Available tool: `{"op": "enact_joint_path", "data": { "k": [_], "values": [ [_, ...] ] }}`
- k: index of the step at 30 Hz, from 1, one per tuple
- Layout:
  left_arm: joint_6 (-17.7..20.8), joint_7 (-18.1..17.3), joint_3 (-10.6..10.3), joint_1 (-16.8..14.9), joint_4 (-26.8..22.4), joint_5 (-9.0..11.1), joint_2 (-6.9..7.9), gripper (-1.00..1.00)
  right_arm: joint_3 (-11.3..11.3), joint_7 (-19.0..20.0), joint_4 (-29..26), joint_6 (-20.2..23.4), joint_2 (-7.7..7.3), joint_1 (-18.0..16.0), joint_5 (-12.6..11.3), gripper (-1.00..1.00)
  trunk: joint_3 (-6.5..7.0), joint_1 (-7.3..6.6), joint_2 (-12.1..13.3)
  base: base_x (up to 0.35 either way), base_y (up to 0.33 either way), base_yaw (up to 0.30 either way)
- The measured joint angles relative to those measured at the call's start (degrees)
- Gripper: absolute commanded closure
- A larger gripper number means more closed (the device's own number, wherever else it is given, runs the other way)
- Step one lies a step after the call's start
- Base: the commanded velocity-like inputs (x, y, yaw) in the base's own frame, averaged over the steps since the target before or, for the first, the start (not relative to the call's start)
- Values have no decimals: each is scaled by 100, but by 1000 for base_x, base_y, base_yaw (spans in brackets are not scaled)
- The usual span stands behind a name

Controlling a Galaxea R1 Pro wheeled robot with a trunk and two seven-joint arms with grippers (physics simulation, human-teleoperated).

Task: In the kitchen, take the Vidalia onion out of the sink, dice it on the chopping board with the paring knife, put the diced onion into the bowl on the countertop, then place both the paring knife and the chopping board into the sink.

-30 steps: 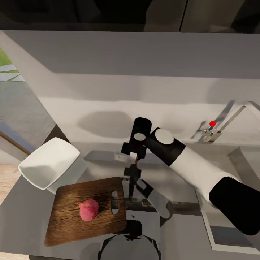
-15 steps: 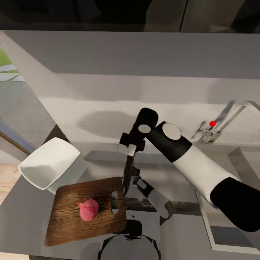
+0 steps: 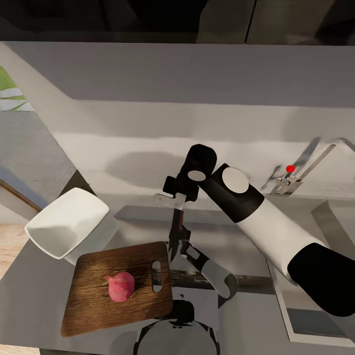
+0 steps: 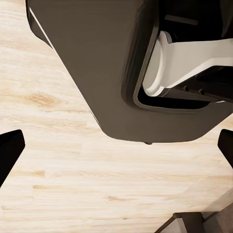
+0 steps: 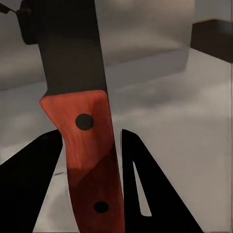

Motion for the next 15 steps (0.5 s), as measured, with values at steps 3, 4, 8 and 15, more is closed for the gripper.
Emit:
{"op": "enact_joint_path", "data": {
  "k": [3, 4, 8, 15],
  "values": [
    [0, 0, 0, -1, 0, 0, 0, -100, -64, 0, -142, 4, 3, 0, 0, 100, 0, 0, 0, 0, 0, 0],
    [0, 0, 1, -2, 0, 0, 0, -100, -142, 0, -159, 5, 7, 0, 0, 100, 0, 0, 0, 0, 0, 0],
    [0, 0, 1, 0, 0, 0, 0, -100, -699, -1, -190, 4, 44, -1, 0, 100, 0, 0, 0, 0, 0, 0],
    [0, 0, 6, -2, 0, 0, 5, -100, -940, -14, -227, 716, 74, 0, -7, 100, 0, 0, 0, 0, 0, 0]
  ]
}}
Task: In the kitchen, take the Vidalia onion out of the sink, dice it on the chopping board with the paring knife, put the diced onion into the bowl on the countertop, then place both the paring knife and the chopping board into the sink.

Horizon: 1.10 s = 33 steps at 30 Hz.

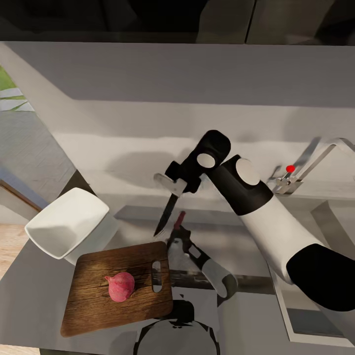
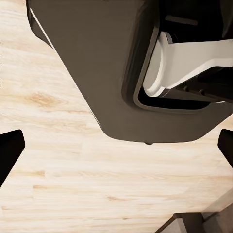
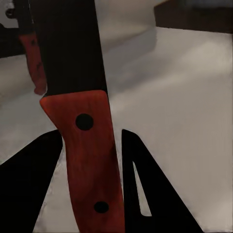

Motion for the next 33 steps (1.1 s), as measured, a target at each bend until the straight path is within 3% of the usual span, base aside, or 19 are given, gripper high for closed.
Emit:
{"op": "enact_joint_path", "data": {
  "k": [2, 6, 9, 19, 25, 30, 33],
  "values": [
    [0, 0, 0, 2, 0, 0, 20, -100, -38, -89, 2, 133, -8, 0, -26, 100, 0, 0, 0, 0, 0, 0],
    [-2, 6, 0, -1, 1, 1, 138, -100, -398, -411, 3, 493, 14, 0, -56, 100, 0, 0, 0, 0, 0, 0],
    [-2, 6, 2, 1, 1, 1, 176, -100, -476, -728, 4, 825, 9, 0, -81, 100, 0, 0, 0, 0, 0, 0],
    [-3, 6, 2, 3, 1, 0, 180, -100, -503, -1622, 8, 987, -46, 0, -99, 100, 0, 0, 0, 0, 0, 0],
    [-3, 6, 1, 1, 1, 0, 225, -100, -503, -2504, 20, 1027, -43, 0, -111, 100, 0, 0, 0, 0, 0, 0],
    [-3, 6, 2, 2, 1, 1, 261, -100, -501, -3257, 92, 1697, -31, 2, -139, 100, 0, 0, 0, 0, 0, 0],
    [-3, 6, 2, 2, 1, 0, 265, -100, -499, -3352, 120, 1800, -47, 2, -140, 100, 0, 0, 0, 0, 0, 0]
  ]
}}
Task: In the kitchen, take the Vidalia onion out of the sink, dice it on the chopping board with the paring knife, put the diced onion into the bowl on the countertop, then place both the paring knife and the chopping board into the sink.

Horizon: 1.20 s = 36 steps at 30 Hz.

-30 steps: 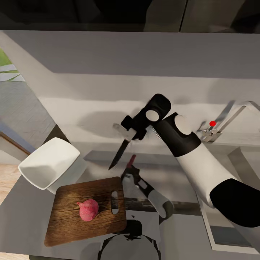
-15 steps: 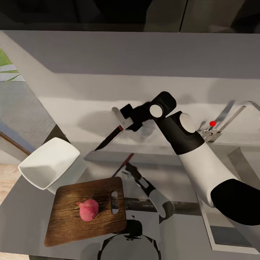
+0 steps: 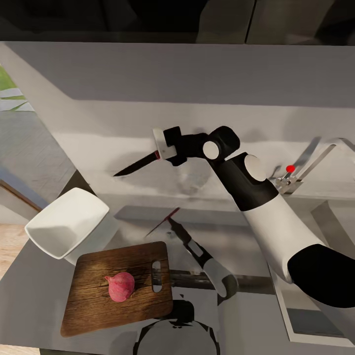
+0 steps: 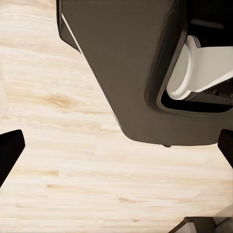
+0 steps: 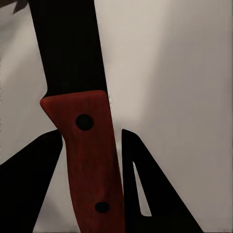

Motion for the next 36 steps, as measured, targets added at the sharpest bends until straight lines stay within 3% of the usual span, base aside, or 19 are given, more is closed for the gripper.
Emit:
{"op": "enact_joint_path", "data": {
  "k": [13, 20, 36],
  "values": [
    [0, 0, 0, 0, 0, 0, 1, -100, 41, -59, 54, 734, 30, 1, 103, 100, 0, 0, 0, 0, 0, 0],
    [0, 0, 0, 0, 0, 0, 1, -100, 44, -91, 55, 1467, 181, -1, 145, 100, 0, 0, 0, 0, 0, 0],
    [-3, 0, 20, 1, -4, 5, -15, -100, 44, -503, 55, 1594, 457, -1, 106, 100, 0, 0, 0, 0, 0, 0]
  ]
}}
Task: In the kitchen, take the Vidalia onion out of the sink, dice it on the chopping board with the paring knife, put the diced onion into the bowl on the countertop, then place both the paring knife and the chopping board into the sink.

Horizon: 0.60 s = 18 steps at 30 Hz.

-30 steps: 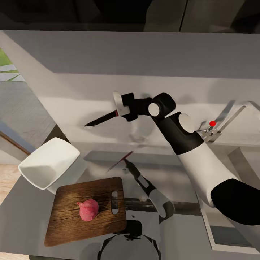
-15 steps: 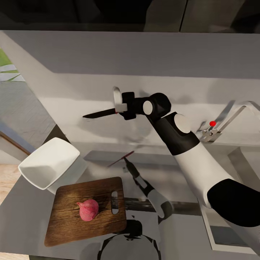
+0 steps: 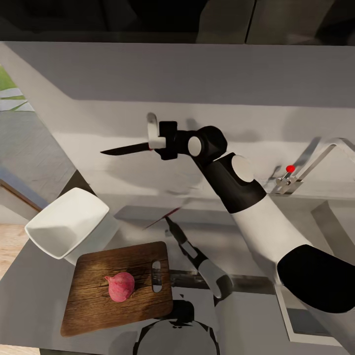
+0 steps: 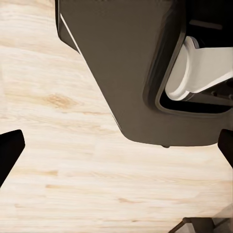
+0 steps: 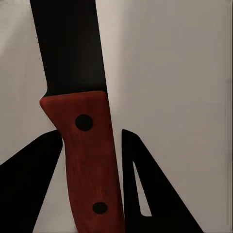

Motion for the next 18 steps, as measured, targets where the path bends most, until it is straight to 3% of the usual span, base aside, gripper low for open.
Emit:
{"op": "enact_joint_path", "data": {
  "k": [9, 18],
  "values": [
    [3, 0, -3, 0, 0, 12, -139, -100, 0, -81, 0, 22, 27, 0, 7, 100, 0, 0, 0, 0, 0, 0],
    [0, -1, 5, 0, -4, 5, -144, -100, 8, -81, 0, 367, 27, 0, 28, 100, 0, 2, 0, -36, 0, 0]
  ]
}}
